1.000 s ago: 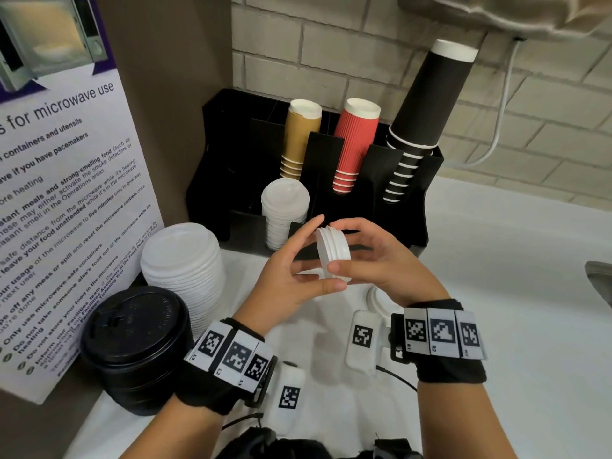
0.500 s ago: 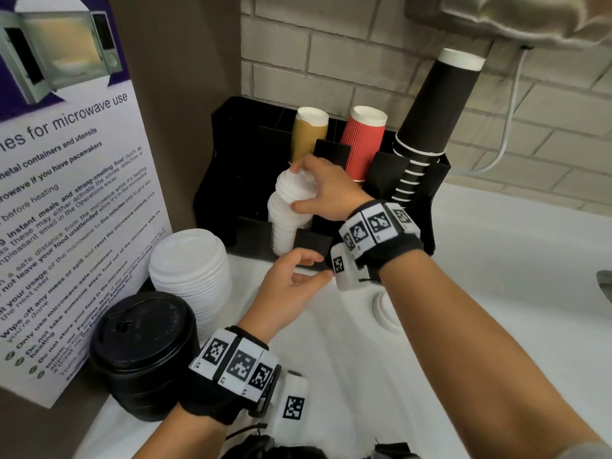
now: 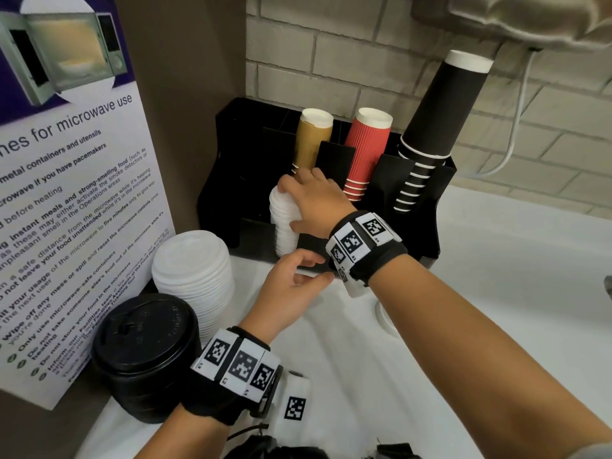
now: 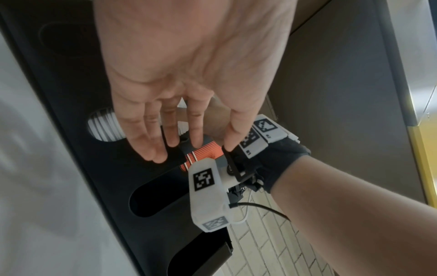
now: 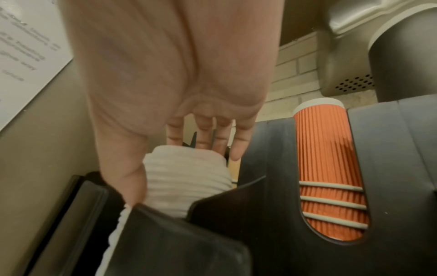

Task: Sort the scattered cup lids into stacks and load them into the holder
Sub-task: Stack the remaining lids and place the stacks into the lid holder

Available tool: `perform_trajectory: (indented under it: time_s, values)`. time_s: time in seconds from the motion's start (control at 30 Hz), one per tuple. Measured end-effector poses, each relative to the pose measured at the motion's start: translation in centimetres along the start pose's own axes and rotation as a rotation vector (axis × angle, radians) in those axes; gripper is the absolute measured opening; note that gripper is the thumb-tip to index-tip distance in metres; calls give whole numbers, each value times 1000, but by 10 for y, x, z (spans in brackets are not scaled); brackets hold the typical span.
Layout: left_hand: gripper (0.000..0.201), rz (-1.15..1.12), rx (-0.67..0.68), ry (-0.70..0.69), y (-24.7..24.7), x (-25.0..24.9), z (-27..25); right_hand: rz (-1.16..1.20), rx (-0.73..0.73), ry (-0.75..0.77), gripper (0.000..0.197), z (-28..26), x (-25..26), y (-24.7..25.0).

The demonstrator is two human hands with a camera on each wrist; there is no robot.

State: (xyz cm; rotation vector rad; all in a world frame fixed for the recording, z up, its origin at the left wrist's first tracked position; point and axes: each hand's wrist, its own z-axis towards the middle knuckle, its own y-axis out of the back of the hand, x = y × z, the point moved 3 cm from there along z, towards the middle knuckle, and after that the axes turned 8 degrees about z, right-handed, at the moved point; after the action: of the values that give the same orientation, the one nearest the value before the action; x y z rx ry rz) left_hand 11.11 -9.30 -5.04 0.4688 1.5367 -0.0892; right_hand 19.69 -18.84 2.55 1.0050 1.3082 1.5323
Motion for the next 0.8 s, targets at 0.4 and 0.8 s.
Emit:
perform_trajectory:
  time_s: [0.4, 0.8]
  values:
    - [18, 15, 1, -29, 5, -3, 1, 367, -102, -95, 58, -22, -8, 26]
    - [19, 27, 32, -28, -5, -5, -7, 491, 338, -848, 66, -197, -86, -24]
